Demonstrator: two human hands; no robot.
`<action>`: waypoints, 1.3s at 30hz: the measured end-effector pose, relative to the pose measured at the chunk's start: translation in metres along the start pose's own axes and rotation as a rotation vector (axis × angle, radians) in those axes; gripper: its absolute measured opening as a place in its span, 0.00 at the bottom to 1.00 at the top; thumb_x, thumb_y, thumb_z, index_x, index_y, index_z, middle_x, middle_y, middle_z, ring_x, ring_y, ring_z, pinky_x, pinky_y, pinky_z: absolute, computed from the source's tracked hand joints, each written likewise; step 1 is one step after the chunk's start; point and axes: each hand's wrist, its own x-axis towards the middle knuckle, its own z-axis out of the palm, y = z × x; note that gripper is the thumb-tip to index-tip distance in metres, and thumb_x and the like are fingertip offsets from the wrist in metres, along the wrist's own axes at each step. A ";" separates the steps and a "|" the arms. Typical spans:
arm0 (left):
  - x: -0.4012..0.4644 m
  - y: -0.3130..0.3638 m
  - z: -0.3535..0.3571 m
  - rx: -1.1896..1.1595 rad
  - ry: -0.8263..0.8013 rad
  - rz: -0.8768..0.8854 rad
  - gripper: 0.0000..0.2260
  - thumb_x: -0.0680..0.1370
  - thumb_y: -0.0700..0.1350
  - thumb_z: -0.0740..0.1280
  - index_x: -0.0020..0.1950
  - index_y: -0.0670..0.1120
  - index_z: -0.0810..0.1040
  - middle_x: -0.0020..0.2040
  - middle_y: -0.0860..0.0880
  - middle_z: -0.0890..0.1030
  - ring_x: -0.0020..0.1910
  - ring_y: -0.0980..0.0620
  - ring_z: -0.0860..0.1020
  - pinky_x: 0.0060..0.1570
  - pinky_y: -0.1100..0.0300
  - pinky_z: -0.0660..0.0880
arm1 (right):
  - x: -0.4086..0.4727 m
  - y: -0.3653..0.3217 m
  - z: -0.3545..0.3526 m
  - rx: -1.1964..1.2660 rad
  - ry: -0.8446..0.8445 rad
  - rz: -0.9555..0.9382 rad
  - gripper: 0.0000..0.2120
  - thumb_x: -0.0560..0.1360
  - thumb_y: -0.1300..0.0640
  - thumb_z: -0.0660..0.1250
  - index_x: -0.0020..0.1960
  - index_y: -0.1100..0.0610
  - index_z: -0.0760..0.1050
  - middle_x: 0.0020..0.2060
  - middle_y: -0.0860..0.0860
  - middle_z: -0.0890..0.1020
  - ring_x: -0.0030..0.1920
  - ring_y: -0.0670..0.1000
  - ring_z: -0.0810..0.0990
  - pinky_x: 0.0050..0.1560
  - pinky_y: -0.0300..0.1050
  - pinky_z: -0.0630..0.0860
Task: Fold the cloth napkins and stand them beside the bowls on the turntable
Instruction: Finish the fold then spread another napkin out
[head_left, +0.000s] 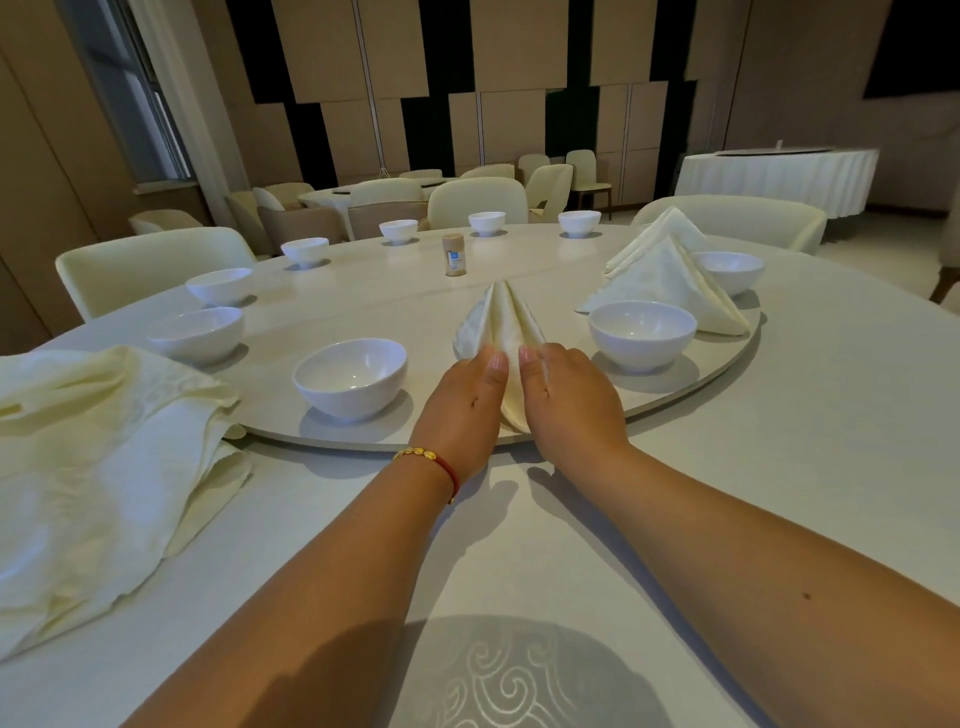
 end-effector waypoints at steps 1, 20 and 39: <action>0.000 0.001 0.001 0.013 0.000 0.008 0.21 0.83 0.59 0.45 0.48 0.52 0.75 0.45 0.50 0.79 0.45 0.51 0.76 0.46 0.58 0.70 | 0.000 0.001 -0.001 -0.027 0.008 0.011 0.31 0.79 0.38 0.39 0.61 0.54 0.73 0.51 0.53 0.78 0.49 0.53 0.77 0.50 0.51 0.76; -0.050 -0.009 -0.039 0.506 -0.007 -0.093 0.33 0.74 0.70 0.40 0.41 0.49 0.75 0.40 0.48 0.78 0.42 0.50 0.76 0.49 0.52 0.74 | -0.011 -0.003 -0.030 0.025 0.191 -0.065 0.41 0.76 0.36 0.30 0.55 0.56 0.77 0.43 0.52 0.75 0.45 0.51 0.72 0.45 0.45 0.67; -0.077 0.013 -0.036 -0.282 -0.274 -0.322 0.18 0.83 0.56 0.51 0.55 0.54 0.80 0.53 0.56 0.82 0.59 0.55 0.76 0.64 0.57 0.69 | -0.064 -0.029 -0.011 0.357 -0.126 -0.281 0.21 0.76 0.39 0.42 0.42 0.46 0.71 0.40 0.44 0.77 0.44 0.48 0.75 0.45 0.48 0.74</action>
